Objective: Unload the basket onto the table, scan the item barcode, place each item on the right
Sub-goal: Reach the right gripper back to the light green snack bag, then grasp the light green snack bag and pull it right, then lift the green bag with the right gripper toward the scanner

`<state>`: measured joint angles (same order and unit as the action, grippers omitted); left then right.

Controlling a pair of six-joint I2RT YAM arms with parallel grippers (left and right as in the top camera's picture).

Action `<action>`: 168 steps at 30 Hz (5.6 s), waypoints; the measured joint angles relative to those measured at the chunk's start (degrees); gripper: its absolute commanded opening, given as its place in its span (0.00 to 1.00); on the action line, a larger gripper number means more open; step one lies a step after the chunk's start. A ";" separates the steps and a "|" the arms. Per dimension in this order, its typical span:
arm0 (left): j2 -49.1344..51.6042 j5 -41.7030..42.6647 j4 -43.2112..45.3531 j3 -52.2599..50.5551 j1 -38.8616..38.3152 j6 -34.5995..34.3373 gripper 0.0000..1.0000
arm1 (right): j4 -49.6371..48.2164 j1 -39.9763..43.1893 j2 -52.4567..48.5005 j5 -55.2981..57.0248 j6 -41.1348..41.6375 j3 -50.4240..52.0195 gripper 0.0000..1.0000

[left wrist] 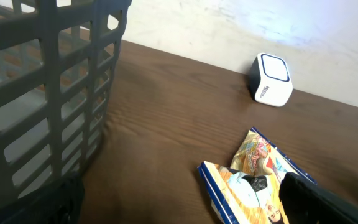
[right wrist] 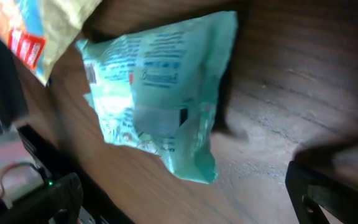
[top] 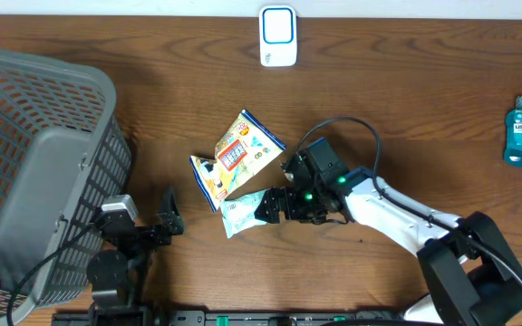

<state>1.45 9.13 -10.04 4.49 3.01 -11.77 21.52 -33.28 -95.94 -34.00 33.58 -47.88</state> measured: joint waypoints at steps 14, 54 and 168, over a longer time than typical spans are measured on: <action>0.00 -0.02 0.00 0.00 0.00 0.00 1.00 | -9.49 -6.29 -4.15 -0.39 18.56 0.22 0.90; 0.00 0.00 0.00 0.00 -0.02 0.00 1.00 | -3.72 -0.63 -6.97 -1.97 19.34 0.72 0.01; 0.00 0.00 0.00 0.00 0.00 0.00 1.00 | 25.59 7.23 44.09 1.44 -14.49 3.28 0.01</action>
<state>1.45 9.13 -10.04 4.49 3.01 -11.77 47.11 -26.04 -51.86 -32.56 19.09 -44.60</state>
